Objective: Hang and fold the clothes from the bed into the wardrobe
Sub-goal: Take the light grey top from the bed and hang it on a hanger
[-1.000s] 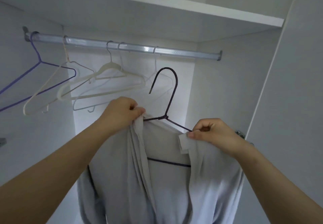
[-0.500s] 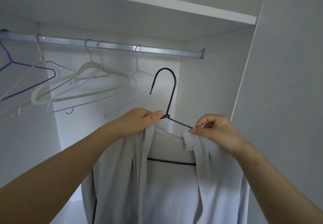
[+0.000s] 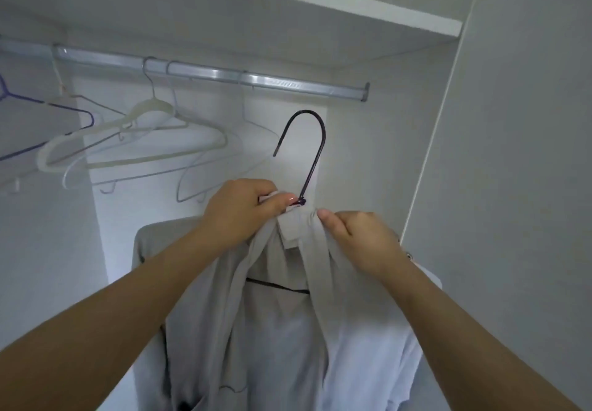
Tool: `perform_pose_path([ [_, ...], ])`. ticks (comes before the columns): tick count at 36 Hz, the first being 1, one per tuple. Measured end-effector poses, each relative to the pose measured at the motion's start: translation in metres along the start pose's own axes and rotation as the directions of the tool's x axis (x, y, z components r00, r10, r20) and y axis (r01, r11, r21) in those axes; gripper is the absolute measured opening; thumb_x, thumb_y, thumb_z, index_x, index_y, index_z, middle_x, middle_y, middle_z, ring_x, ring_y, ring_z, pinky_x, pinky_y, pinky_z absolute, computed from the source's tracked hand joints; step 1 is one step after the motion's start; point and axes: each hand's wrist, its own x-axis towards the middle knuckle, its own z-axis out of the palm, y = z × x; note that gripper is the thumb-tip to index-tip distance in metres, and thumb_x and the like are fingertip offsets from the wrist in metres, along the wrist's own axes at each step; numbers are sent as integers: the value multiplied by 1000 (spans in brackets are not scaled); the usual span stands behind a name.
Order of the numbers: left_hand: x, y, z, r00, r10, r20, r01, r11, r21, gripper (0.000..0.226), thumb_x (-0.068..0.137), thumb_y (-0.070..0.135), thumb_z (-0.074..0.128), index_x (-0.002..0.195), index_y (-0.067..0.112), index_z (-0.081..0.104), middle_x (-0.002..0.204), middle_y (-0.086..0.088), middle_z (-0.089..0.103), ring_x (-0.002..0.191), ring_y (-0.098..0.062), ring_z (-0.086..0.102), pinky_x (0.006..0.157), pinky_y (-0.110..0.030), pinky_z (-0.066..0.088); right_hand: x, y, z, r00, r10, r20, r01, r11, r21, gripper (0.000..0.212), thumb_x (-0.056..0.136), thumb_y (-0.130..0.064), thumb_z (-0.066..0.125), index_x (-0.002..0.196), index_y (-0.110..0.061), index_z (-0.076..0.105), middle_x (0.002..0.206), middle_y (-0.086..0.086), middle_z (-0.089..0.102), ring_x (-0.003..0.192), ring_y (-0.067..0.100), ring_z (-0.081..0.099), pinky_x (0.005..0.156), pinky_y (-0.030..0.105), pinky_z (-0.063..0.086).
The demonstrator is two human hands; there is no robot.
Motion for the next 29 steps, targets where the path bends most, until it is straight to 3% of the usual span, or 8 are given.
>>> perform_pose_path([
  [6,-10,6,-8,1000,22,-14,-22,1000,1,61,70,69,38,58,12,54,54,0,52,57,-14,50,60,-35,40,8,-8,-1,996,-80,-45,87,978,188,52,97,-44,36,58,-11,45,60,4,51,64,21,48,69,33,42],
  [9,-12,3,-23,997,-64,38,59,992,112,50,85,57,47,55,17,48,53,4,47,59,-14,48,60,-31,36,7,5,-7,995,6,-103,24,959,284,54,96,-39,43,51,-16,25,48,-1,30,47,14,31,51,27,29],
  [15,-5,12,-19,970,-228,-87,243,938,249,36,95,40,46,67,18,50,65,6,49,75,-19,51,64,-28,35,0,20,-9,983,159,-87,-105,891,441,54,95,-37,49,51,-21,21,41,-9,21,39,8,20,43,20,21],
  [18,1,32,-3,974,-125,-188,155,976,152,28,94,32,51,76,12,49,63,7,46,63,-12,45,57,-25,26,-5,15,-8,988,142,-54,-106,897,430,55,94,-39,50,51,-20,22,38,-8,22,38,9,22,45,23,22],
  [21,6,47,5,942,-89,-323,75,996,-56,11,91,19,57,86,15,49,76,7,51,66,0,46,60,-9,36,-12,17,-8,987,155,-34,-122,880,458,56,93,-38,51,49,-20,21,36,-8,20,36,10,21,47,27,21],
  [24,7,54,8,990,-118,-79,108,986,-129,5,91,23,58,91,18,57,93,6,60,80,-8,58,70,-11,41,-18,23,-8,982,190,-21,-155,855,495,57,93,-36,53,49,-21,20,37,-9,17,37,10,17,47,26,20],
  [27,9,51,8,942,-127,310,20,945,326,39,97,43,38,92,13,63,96,-4,64,91,-19,56,76,-26,41,-22,32,-9,966,258,-21,-209,828,520,57,92,-33,55,49,-20,21,37,-10,15,35,10,16,40,21,18],
  [29,13,47,8,864,-252,436,-3,863,505,53,98,51,24,82,15,60,95,-6,59,98,-25,54,85,-32,42,-22,38,-10,952,304,-18,-247,806,538,56,92,-33,56,49,-20,21,38,-10,15,37,10,16,43,23,18],
])
